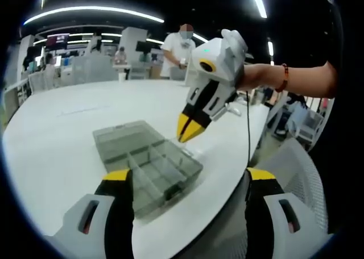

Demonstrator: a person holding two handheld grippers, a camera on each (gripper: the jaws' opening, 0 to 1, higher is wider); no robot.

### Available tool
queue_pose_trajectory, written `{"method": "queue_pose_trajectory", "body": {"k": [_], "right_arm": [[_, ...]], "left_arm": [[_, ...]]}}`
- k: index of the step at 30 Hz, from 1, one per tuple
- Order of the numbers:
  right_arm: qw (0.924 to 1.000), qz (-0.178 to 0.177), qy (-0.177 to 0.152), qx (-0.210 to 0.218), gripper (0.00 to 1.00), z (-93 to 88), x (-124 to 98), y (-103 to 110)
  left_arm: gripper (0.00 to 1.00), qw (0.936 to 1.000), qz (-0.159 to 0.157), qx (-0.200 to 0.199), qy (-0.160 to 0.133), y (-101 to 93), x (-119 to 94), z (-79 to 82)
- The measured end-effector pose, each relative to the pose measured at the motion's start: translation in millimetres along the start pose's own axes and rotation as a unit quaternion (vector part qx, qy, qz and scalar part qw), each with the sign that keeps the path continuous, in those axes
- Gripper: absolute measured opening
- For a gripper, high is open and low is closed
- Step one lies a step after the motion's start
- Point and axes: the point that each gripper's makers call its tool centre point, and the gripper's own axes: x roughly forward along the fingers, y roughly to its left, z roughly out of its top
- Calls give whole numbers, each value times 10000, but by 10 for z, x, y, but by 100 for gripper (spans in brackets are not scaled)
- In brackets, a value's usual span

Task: Insert the divider into the dual guide fixture by aligning both edges with the guide slots and pushing it downward to the bottom, including one-sided entry, uneven engagement, binding, and posture correction.

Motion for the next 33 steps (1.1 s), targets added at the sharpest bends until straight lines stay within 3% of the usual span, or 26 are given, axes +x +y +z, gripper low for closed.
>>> {"method": "queue_pose_trajectory", "body": {"k": [15,20,23,33], "right_arm": [[9998,161,59,-76,0,18,56,-29],[9996,260,76,40,0,-18,99,-40],[9993,333,38,173,0,-33,102,-49],[9986,455,45,279,0,-43,136,-40]], "left_arm": [[78,10000,22,-60,4,31,-15,-21],[77,9999,54,-116,0,45,-31,-36],[77,9995,80,-248,-172,58,-60,21],[77,9994,128,-275,-180,79,-84,17]]}}
